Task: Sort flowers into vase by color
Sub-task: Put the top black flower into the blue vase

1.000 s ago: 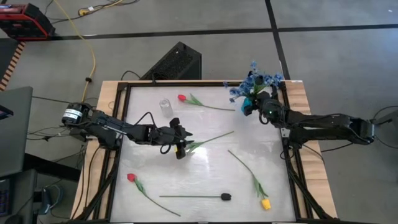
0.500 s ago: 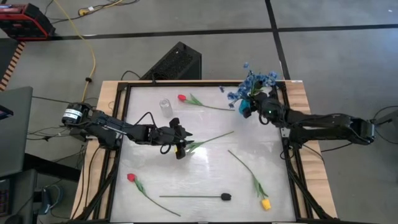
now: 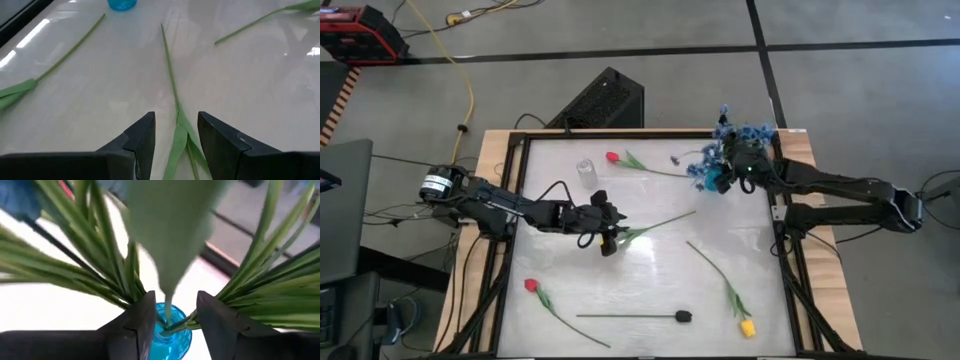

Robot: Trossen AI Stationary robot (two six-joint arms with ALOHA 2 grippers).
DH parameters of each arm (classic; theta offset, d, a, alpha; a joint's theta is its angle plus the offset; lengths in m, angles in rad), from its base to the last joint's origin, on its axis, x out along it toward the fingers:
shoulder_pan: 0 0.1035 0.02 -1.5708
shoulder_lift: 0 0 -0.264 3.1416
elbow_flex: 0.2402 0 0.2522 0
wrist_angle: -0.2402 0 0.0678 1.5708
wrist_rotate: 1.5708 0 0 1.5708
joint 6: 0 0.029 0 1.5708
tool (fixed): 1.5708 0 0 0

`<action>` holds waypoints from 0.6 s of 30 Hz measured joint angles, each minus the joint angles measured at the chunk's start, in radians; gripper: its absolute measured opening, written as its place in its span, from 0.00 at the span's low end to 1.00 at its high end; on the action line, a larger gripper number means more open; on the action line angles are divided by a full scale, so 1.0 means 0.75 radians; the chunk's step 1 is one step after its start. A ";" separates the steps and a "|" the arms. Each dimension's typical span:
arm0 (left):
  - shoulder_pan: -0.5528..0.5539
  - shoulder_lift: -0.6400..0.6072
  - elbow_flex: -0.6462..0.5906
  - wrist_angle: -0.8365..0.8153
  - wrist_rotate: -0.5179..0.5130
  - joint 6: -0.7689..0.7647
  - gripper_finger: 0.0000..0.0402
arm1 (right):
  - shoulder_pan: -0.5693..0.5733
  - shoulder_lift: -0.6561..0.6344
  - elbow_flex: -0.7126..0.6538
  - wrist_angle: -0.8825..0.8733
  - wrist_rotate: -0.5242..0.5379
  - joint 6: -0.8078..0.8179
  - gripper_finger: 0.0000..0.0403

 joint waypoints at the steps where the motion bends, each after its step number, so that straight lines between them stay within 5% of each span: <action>1: 0.000 0.000 0.000 -0.009 0.000 0.000 0.34 | 0.000 0.000 0.022 -0.031 -0.033 0.001 0.44; 5: -0.006 0.000 0.000 -0.037 0.007 -0.006 0.34 | 0.000 0.000 0.099 -0.141 -0.135 -0.001 0.44; 18: -0.080 0.000 0.000 -0.133 0.035 -0.089 0.34 | 0.000 0.000 0.201 -0.200 -0.134 -0.012 0.43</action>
